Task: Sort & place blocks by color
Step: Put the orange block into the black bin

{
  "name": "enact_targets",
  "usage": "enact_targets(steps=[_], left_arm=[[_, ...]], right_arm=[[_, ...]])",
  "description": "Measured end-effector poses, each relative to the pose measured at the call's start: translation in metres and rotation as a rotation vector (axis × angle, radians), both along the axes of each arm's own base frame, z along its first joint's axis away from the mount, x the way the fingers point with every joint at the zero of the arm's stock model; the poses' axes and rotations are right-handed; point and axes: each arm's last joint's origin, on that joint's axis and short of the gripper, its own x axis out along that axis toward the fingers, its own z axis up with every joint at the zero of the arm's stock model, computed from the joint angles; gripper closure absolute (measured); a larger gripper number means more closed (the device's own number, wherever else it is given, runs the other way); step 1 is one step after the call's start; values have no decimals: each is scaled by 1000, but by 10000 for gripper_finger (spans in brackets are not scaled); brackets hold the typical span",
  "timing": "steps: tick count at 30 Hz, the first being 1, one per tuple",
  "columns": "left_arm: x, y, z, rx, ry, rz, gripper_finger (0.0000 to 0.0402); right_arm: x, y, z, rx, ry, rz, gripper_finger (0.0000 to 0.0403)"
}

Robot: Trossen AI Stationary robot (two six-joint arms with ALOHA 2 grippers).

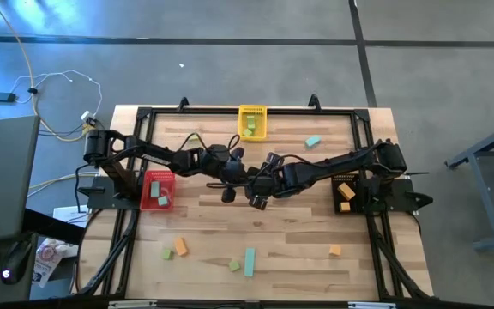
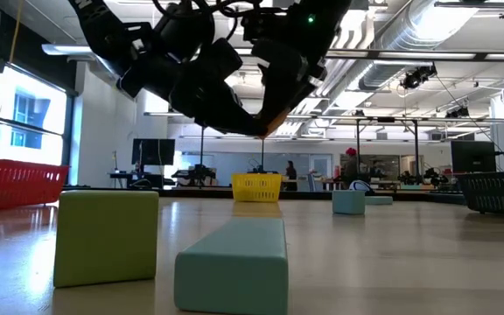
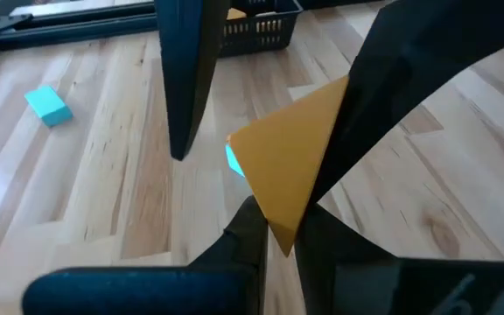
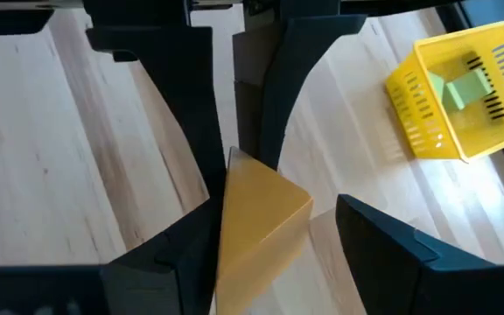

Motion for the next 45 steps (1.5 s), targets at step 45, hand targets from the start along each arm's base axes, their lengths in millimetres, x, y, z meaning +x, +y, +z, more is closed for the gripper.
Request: enact_targets(steps=[45], left_arm=[[0,-17,-5,-1,92,105,237]], right_arm=[[-16,2,-7,66,92,-160,306]])
